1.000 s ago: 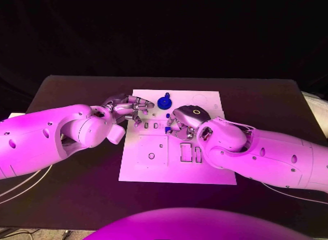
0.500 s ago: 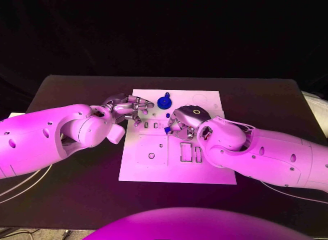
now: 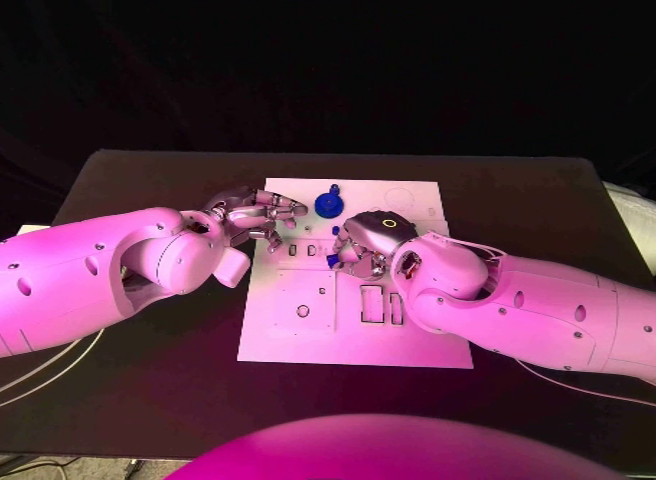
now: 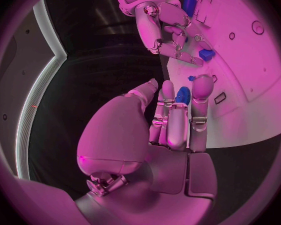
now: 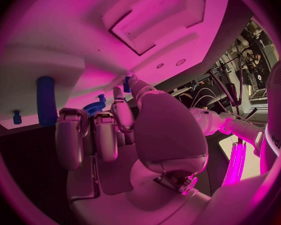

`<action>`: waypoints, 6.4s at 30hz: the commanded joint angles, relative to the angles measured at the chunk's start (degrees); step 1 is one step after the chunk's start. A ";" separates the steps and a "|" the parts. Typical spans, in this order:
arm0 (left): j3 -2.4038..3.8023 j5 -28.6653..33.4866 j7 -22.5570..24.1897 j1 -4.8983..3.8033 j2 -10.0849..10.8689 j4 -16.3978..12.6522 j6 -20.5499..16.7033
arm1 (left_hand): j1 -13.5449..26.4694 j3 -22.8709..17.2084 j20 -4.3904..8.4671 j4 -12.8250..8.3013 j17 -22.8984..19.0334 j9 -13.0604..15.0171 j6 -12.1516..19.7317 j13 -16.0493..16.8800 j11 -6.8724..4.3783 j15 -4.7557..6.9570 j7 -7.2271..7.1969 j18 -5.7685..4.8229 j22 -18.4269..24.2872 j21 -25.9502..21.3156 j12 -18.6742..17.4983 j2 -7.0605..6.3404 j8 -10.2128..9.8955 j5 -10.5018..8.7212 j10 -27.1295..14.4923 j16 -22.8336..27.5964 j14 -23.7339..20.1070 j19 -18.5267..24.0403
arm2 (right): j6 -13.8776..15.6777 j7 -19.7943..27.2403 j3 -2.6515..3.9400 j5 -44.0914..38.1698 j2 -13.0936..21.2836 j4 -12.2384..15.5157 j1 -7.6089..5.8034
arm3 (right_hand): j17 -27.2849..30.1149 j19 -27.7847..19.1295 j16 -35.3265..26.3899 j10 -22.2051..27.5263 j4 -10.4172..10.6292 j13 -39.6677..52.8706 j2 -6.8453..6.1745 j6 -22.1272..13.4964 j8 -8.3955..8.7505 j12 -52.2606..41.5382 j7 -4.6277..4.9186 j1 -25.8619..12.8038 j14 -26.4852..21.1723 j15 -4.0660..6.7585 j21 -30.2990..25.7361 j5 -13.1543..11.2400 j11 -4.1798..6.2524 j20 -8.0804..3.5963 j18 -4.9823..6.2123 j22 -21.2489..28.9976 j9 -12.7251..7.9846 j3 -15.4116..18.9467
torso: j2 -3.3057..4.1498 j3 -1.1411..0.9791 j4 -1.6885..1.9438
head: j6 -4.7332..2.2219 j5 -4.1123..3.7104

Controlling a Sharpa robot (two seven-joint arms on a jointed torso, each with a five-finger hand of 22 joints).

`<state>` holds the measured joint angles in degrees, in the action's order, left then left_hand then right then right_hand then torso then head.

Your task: Assemble the parts on the task board

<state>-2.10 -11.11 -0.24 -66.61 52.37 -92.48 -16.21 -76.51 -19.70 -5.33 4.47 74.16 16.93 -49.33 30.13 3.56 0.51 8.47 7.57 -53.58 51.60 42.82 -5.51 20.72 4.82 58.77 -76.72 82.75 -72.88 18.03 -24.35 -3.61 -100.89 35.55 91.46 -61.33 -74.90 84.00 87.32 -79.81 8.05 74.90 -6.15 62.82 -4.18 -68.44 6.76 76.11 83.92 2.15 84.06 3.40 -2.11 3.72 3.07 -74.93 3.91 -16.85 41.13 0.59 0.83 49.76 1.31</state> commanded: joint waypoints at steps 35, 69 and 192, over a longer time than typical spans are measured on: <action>0.06 -0.17 -0.51 0.02 -0.08 0.05 -0.67 | -0.79 0.38 -0.21 -0.21 0.00 -0.43 -0.33 -0.34 0.07 -0.05 0.10 1.07 0.18 -0.36 0.32 0.84 -0.43 -0.12 -0.42 -0.11 -0.44 0.35 | -0.85 4.68 -0.05 1.20 0.29 0.59 0.07 | -12.98 0.81 0.89 -0.50 -6.97 0.89 2.89 5.34 -3.02 0.14 -1.92 3.96 5.58 1.57 -0.15 4.14 1.79 -1.18 -0.57 -3.96 1.03 -5.51 | -0.01 -0.05 -0.06 | 0.17 0.10; 0.05 -0.18 -0.64 0.02 0.18 0.26 -1.07 | -1.45 0.33 -0.19 -0.60 -0.05 -0.79 -0.49 -0.64 0.05 -0.02 0.09 1.11 0.31 -0.53 0.34 1.07 -0.56 -0.11 -0.54 -0.16 -0.43 0.35 | 6.22 2.58 0.80 8.74 2.14 2.19 0.02 | -12.83 0.95 0.72 -1.20 -4.91 1.41 3.79 5.50 -4.79 -0.27 -3.14 -1.89 5.55 2.28 -0.16 5.50 2.84 -1.94 -0.60 -4.07 1.67 -3.88 | -0.01 -0.02 0.04 | -0.01 0.15; 0.05 -0.18 -0.55 0.02 0.23 0.10 -1.59 | -1.79 0.37 -0.18 -0.83 -0.11 -1.19 -0.64 -0.96 0.09 -0.03 0.15 1.10 0.31 -0.57 0.42 1.23 -0.70 -0.10 -0.60 -0.21 -0.43 0.28 | 1.27 -6.09 0.67 2.56 -3.73 -2.28 0.42 | -11.71 0.25 -0.36 0.34 -1.03 -0.32 -3.56 3.47 -4.69 3.21 -1.92 -7.64 5.30 1.43 -1.44 9.58 1.79 -1.20 -0.22 -2.30 1.18 2.38 | -0.02 -0.04 -0.03 | 0.00 0.35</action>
<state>-2.09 -11.17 -1.10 -66.60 52.70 -92.32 -18.18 -77.73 -19.22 -5.33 4.00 74.12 15.79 -49.52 29.22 3.77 0.51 8.65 7.57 -53.32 51.41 43.05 -4.29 20.24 4.82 58.56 -76.72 82.75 -72.88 20.87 -30.22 -2.89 -97.70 31.76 89.04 -61.00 -74.94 84.00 87.32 -79.81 6.95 74.51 -9.30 66.67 -9.22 -65.40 4.73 68.25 84.02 4.10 82.90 13.19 -0.27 2.07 3.07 -74.92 5.09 -14.78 41.12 0.54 0.80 49.72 1.64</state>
